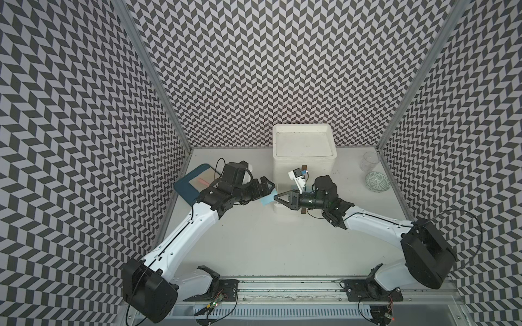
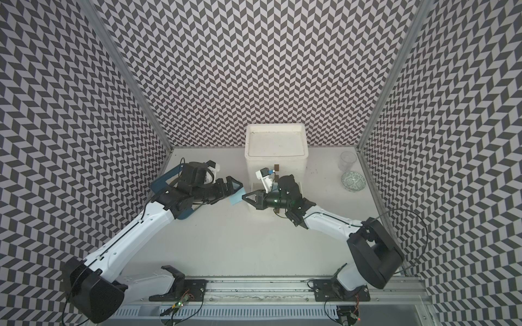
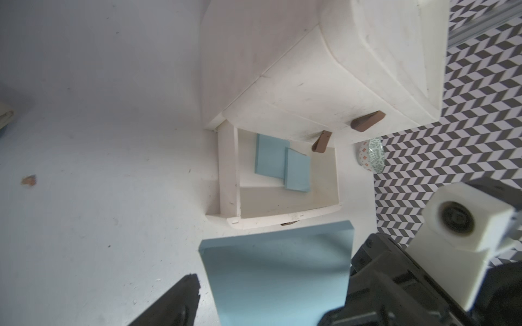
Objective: Please put the sticky notes in the drawer by color
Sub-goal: Pick up the sticky notes from the center of the board.
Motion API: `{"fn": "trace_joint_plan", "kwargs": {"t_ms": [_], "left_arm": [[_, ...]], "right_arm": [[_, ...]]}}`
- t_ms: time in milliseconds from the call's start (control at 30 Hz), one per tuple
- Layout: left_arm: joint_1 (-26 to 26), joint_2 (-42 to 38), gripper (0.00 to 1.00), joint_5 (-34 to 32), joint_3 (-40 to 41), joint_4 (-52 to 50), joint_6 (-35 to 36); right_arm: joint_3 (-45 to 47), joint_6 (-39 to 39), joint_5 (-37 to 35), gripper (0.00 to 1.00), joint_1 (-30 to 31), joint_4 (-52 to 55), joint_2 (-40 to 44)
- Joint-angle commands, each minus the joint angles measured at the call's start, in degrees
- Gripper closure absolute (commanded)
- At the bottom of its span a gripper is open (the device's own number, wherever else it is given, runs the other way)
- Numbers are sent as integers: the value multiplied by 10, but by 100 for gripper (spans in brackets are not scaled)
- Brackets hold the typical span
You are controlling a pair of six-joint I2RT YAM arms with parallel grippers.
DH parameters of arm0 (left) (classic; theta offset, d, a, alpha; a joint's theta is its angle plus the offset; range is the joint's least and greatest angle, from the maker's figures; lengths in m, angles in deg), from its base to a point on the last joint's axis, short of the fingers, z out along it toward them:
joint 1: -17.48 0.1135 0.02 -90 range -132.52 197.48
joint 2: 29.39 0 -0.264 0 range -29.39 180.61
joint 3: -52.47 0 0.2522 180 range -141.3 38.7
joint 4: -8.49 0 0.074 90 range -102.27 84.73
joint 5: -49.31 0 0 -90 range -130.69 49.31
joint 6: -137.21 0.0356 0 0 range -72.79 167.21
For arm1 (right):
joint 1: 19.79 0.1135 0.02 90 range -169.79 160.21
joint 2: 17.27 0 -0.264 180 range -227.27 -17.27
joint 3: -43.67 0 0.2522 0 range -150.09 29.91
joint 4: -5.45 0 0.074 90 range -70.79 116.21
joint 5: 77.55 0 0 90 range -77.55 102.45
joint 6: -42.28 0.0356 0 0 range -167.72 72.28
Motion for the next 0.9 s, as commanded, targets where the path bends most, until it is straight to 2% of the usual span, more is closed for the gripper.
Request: {"fn": "trace_joint_plan", "kwargs": {"t_ms": [0, 67, 167, 433, 567, 867], "left_arm": [[26, -27, 4, 114, 28, 104, 40], [50, -39, 6, 196, 63, 186, 30], [76, -51, 11, 277, 109, 303, -7], [77, -41, 15, 369, 125, 437, -29], [76, -29, 16, 397, 142, 503, -67], [43, -8, 16, 398, 149, 567, -97]], "right_arm": [[34, 23, 51, 97, -42, -54, 43], [52, 34, 81, 97, -74, -67, 65], [70, 50, 124, 97, -115, -83, 92], [78, 94, 215, 97, -171, -111, 146], [79, 130, 242, 97, -176, -152, 154], [99, 208, 254, 96, -176, -245, 167]]}}
